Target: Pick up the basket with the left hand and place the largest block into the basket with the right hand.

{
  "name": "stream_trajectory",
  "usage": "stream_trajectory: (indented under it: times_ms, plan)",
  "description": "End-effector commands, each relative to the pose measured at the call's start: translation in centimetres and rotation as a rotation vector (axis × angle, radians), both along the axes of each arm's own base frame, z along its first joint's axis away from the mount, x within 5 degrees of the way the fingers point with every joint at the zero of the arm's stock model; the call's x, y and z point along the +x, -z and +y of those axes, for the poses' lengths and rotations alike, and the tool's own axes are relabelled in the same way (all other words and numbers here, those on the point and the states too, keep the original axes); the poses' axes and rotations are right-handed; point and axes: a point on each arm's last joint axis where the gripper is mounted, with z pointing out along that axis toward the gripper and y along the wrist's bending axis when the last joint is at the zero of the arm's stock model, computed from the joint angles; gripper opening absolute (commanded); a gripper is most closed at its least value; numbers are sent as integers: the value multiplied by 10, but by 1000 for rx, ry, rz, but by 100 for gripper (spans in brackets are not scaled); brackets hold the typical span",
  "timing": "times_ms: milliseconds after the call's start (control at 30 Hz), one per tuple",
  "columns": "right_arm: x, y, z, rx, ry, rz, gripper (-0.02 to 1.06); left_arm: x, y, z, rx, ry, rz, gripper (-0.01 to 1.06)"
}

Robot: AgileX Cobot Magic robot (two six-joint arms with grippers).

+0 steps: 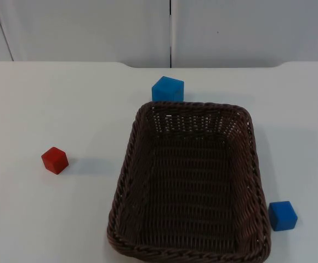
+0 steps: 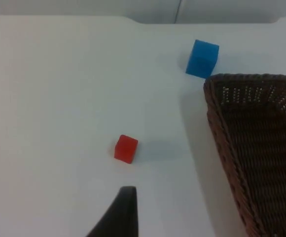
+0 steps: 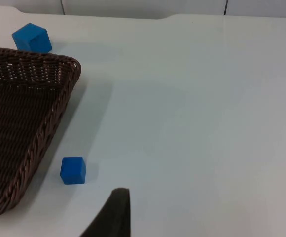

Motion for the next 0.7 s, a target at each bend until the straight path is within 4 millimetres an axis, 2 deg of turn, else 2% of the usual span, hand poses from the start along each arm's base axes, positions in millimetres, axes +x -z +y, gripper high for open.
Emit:
stream_trajectory:
  times_ms: [0,333,667]
  plan:
    - [0,0,0,-3,3,-9,105,7,-2,0,3,3,-4,105]
    - [0,0,0,-3,3,-9,105,40,14,2,29,24,141,103]
    - [0,0,0,-3,3,-9,105,61,29,2,25,40,260,103]
